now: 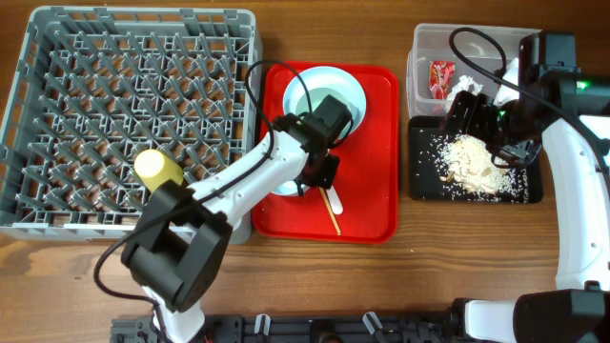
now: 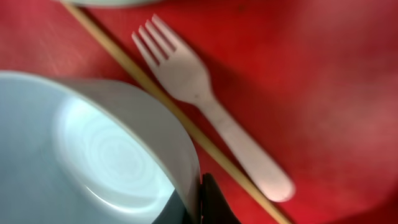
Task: Sort waste into correct bins and load items into the dishwasher rack
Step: 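Move the left gripper to the light-blue bowl on the red tray, then grasp the light-blue bowl with the left gripper and place it in the rack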
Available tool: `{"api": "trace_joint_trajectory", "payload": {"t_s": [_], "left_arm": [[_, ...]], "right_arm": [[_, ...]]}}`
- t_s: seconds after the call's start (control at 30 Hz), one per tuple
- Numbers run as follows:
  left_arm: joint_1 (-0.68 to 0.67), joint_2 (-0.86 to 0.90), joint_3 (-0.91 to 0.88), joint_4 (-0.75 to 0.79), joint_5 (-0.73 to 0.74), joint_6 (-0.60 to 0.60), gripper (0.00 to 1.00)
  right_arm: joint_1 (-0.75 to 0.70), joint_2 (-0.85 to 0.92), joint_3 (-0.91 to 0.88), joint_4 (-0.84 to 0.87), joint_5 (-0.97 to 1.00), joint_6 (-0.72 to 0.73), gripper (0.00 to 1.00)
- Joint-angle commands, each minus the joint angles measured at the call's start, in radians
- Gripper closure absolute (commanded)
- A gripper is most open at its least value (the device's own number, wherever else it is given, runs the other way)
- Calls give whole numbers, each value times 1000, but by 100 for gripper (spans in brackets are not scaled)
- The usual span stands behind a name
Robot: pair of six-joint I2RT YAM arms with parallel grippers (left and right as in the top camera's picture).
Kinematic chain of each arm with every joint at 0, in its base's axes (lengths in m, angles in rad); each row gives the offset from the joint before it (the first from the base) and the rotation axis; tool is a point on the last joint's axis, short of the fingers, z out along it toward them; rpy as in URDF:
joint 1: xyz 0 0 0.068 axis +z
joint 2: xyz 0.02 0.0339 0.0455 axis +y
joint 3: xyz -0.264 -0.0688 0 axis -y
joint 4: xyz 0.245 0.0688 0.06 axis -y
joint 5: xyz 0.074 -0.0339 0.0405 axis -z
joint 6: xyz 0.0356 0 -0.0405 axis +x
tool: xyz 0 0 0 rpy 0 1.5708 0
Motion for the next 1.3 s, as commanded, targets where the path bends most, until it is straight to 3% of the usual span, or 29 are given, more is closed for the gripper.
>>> {"api": "trace_joint_trajectory", "payload": {"t_s": [0.0,0.2,0.43,0.63,0.87,1.27], "left_arm": [[2,-146,82,-13,18,0,96],[159,-327,97,19,40,42,96],[537,-365,96,93,537,220,96],[838,-262,96,113,979,315,96],[969,-75,96,203,1309,314,96],[1111,88,96,208,1355,309,96]], "right_arm": [[-2,-13,9,-3,2,8,0],[-2,-13,9,-2,2,7,0],[-2,-13,9,-2,2,7,0],[-2,-13,9,-2,2,8,0],[-2,-13,9,-5,2,8,0],[-2,-13,9,-6,2,8,0]]}}
